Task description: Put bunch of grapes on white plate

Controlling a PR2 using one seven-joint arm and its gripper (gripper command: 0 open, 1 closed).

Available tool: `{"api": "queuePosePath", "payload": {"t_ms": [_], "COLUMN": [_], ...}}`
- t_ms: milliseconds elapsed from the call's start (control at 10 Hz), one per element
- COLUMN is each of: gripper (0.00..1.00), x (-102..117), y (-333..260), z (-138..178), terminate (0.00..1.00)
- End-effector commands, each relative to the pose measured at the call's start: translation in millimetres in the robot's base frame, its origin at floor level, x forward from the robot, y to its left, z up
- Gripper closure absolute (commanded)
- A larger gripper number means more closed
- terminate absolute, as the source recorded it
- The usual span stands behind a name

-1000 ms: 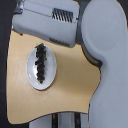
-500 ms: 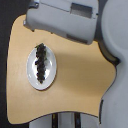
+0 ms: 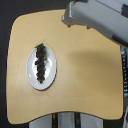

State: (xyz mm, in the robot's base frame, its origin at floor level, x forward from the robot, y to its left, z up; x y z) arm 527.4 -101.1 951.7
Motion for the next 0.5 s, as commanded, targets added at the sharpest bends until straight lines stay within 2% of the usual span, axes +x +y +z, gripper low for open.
{"api": "queuePosePath", "payload": {"t_ms": [0, 300, 400], "gripper": [0.0, 0.0, 0.0], "x": [16.0, 3.6, -0.9], "y": [-130.9, -174.8, -186.0], "z": [18.1, 11.0, 3.5], "terminate": [0.0, 0.0, 1.0]}}
